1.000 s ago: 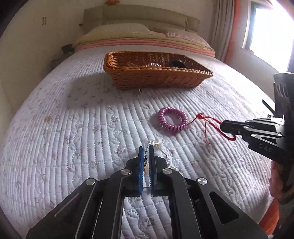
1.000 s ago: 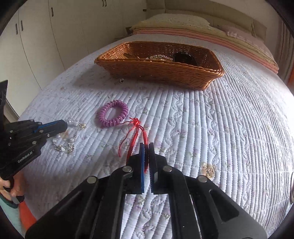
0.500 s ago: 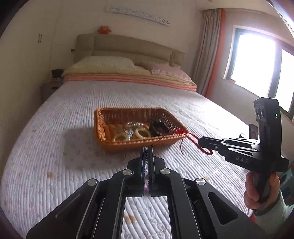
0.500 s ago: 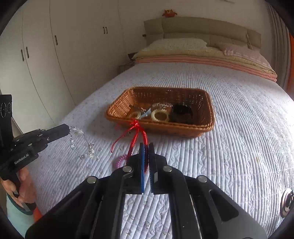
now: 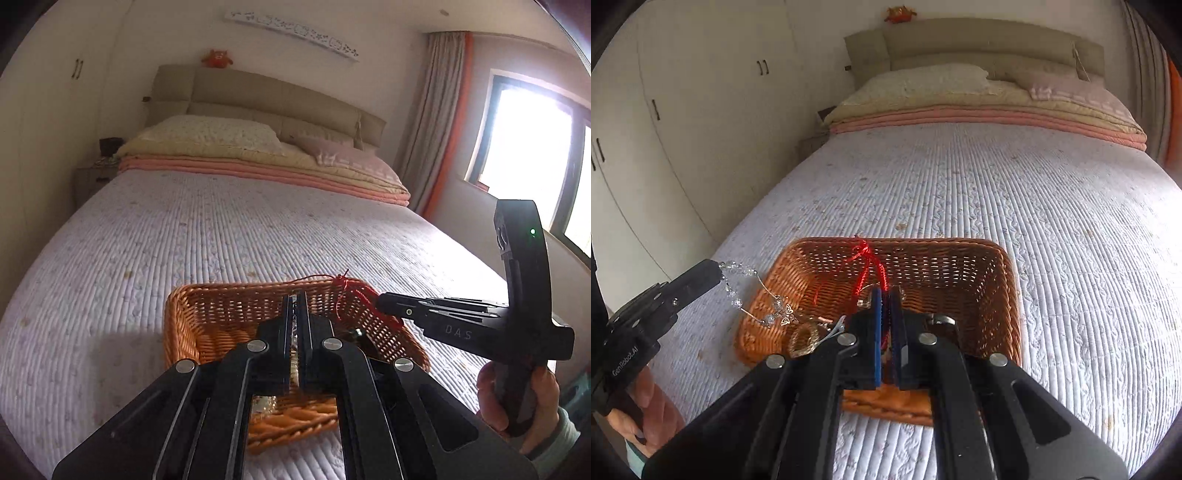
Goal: Organize jewelry
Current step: 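Withdraw both open tools from the basket toward the purple hair tie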
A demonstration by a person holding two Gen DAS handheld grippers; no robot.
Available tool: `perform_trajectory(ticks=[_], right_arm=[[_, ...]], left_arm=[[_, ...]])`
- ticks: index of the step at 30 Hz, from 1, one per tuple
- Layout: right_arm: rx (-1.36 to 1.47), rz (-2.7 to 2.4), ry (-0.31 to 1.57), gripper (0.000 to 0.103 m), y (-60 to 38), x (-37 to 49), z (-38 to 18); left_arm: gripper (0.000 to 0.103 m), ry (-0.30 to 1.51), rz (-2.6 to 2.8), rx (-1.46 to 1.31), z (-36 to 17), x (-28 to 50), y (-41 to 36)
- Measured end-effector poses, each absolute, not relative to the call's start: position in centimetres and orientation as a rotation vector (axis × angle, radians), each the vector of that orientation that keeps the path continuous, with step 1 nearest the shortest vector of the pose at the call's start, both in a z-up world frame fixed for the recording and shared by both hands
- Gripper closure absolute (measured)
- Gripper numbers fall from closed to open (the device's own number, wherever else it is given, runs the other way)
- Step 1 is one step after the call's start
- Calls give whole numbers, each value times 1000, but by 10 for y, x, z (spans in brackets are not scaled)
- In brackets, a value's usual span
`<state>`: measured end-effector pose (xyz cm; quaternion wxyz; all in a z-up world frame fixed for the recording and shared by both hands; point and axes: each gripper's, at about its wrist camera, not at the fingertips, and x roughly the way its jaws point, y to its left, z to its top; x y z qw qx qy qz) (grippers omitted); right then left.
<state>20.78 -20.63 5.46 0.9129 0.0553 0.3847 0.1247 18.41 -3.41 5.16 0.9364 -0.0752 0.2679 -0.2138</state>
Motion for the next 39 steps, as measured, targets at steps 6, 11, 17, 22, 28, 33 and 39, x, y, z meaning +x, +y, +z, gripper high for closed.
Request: perform_trajectory(ticks=[6, 11, 17, 22, 28, 33, 39], right_arm=[[64, 213, 893, 100, -201, 255, 21], [101, 200, 962, 100, -209, 273, 0], [145, 219, 990, 99, -214, 278, -3], [156, 247, 956, 88, -217, 257, 13], [134, 263, 877, 75, -212, 205, 39], [122, 292, 800, 75, -203, 142, 60], [81, 313, 776, 75, -179, 86, 57]], left_arm=[[103, 654, -393, -193, 0, 226, -28], [103, 700, -366, -182, -14, 235, -22], [100, 713, -332, -162, -14, 234, -20], [77, 653, -355, -191, 6, 211, -14], [65, 562, -377, -225, 37, 158, -1], [65, 528, -379, -203, 49, 101, 9], [64, 521, -368, -187, 49, 41, 22]])
